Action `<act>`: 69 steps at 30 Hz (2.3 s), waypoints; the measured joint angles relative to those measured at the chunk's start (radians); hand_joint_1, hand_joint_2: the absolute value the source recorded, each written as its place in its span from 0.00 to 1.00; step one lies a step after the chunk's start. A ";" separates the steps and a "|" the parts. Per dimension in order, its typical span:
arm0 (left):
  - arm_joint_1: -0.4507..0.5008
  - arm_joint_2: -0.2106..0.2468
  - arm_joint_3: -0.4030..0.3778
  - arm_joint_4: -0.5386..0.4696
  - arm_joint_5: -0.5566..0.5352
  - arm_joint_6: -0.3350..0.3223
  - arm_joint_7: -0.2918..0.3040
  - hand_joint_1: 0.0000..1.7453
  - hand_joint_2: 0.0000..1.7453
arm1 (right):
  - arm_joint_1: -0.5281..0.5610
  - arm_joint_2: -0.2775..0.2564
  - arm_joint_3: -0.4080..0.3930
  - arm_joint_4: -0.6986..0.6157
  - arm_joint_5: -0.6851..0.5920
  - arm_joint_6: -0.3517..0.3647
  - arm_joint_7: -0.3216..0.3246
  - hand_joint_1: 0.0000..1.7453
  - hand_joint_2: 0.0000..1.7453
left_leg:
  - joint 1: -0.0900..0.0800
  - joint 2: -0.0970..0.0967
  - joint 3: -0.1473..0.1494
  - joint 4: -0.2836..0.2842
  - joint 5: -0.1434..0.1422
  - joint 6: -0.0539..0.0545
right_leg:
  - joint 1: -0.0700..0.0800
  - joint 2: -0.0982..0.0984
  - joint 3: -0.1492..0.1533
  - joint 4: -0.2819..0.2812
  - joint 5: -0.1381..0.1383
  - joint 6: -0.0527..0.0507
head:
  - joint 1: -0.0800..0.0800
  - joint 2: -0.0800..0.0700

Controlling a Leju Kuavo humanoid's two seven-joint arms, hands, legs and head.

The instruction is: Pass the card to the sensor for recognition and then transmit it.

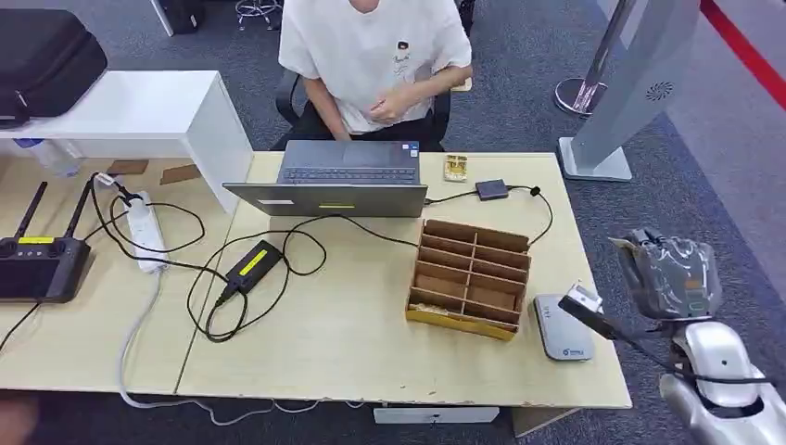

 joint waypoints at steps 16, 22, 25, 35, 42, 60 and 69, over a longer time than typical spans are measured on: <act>0.003 -0.002 0.000 0.000 0.016 0.009 0.003 0.00 1.00 | 0.226 0.016 -0.092 -0.169 0.057 -0.030 -0.022 1.00 1.00 | 0.000 0.001 0.001 0.000 0.000 0.000 | 0.000 0.001 0.000 0.000 0.000 0.000 | 0.000 0.000; 0.002 -0.002 -0.004 0.000 0.013 0.008 0.005 0.00 1.00 | 0.204 0.062 -0.096 -0.089 0.096 -0.074 -0.053 1.00 1.00 | 0.000 0.002 0.000 0.000 0.000 0.000 | 0.000 0.001 0.000 0.000 0.000 0.000 | 0.000 0.000; 0.001 -0.002 -0.010 0.000 0.013 0.008 0.006 0.00 1.00 | 0.171 0.091 -0.088 -0.031 0.131 -0.074 -0.053 1.00 1.00 | 0.000 0.003 0.001 0.000 0.000 0.000 | 0.000 0.002 0.000 0.000 0.000 -0.001 | 0.000 0.000; -0.004 -0.002 -0.033 0.000 0.020 0.005 0.006 0.00 1.00 | 0.053 0.169 -0.014 0.124 0.180 -0.072 -0.048 1.00 1.00 | 0.000 0.002 0.001 0.000 0.001 0.000 | 0.000 0.002 0.000 0.001 0.000 -0.001 | 0.000 0.000; -0.006 -0.002 -0.042 0.001 0.024 0.005 0.006 0.00 1.00 | 0.034 0.206 0.025 0.161 0.185 -0.073 -0.047 1.00 1.00 | 0.000 0.002 0.001 0.000 0.001 0.000 | 0.000 0.001 0.000 0.001 0.000 -0.001 | 0.000 0.000; -0.006 -0.002 -0.045 0.002 0.035 0.010 0.006 0.00 1.00 | 0.082 0.261 0.072 0.270 0.204 -0.114 -0.008 1.00 1.00 | 0.000 0.002 0.001 0.000 0.000 0.000 | 0.000 0.001 0.000 0.001 0.000 -0.001 | 0.000 0.000; -0.006 -0.002 -0.045 0.002 0.037 0.010 0.008 0.00 1.00 | 0.092 0.268 0.076 0.300 0.203 -0.125 -0.005 1.00 1.00 | 0.000 0.002 0.001 0.000 0.000 0.000 | 0.000 0.001 0.000 0.001 0.000 -0.001 | 0.000 0.000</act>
